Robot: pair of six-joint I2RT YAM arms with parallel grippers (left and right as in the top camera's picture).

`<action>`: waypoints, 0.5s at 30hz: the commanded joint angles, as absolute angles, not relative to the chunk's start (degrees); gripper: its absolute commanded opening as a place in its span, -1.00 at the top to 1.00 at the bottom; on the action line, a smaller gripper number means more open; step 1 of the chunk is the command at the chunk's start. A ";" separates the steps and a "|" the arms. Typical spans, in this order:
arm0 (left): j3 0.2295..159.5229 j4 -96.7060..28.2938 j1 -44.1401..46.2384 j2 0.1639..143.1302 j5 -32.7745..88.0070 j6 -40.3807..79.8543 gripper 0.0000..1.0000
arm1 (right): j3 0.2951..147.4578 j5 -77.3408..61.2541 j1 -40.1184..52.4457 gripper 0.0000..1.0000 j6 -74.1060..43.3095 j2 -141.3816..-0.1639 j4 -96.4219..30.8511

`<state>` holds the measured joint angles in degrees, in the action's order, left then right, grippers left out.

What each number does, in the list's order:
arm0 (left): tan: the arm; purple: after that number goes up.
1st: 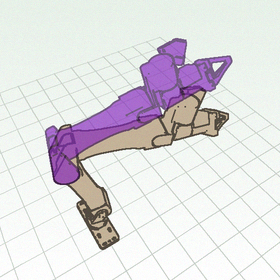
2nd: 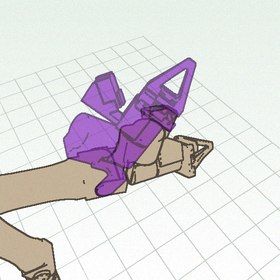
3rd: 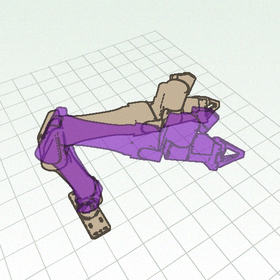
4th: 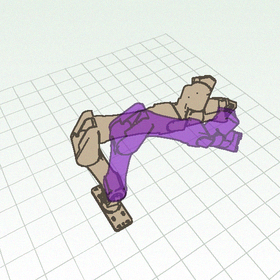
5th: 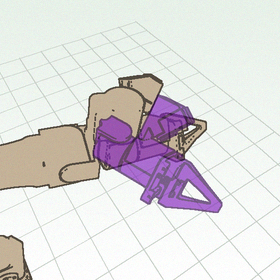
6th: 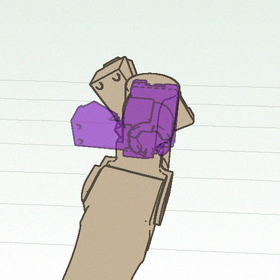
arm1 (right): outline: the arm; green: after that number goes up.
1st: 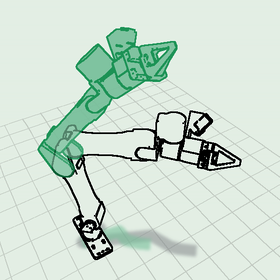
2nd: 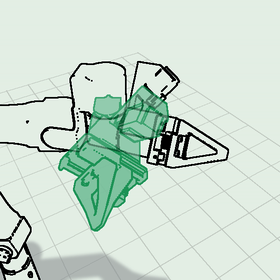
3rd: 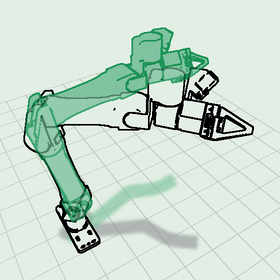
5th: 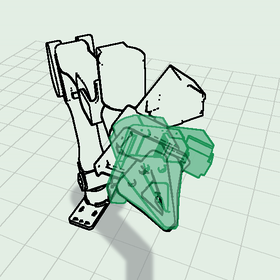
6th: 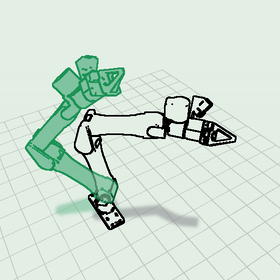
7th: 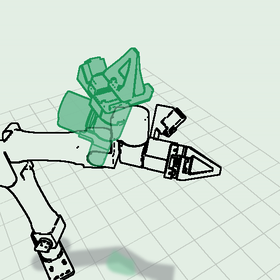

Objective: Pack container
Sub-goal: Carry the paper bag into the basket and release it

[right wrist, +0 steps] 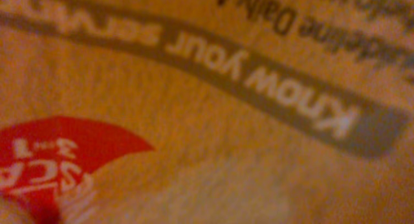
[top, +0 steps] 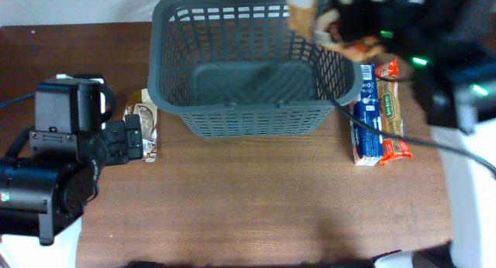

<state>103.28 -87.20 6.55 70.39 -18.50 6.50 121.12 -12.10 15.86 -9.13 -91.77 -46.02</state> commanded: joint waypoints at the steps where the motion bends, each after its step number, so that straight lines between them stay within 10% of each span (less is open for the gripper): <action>1: 103.11 -87.07 6.17 70.43 -19.29 6.44 -0.99 | 122.37 3.09 20.34 0.92 -15.16 -97.97 -46.00; 15: 103.11 -87.07 6.17 70.43 -19.29 6.42 -0.99 | 122.26 15.46 22.48 0.92 -28.14 -111.48 -62.26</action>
<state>103.28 -87.18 6.55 70.39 -18.50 6.50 120.51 10.24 22.22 -23.53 -111.59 -61.47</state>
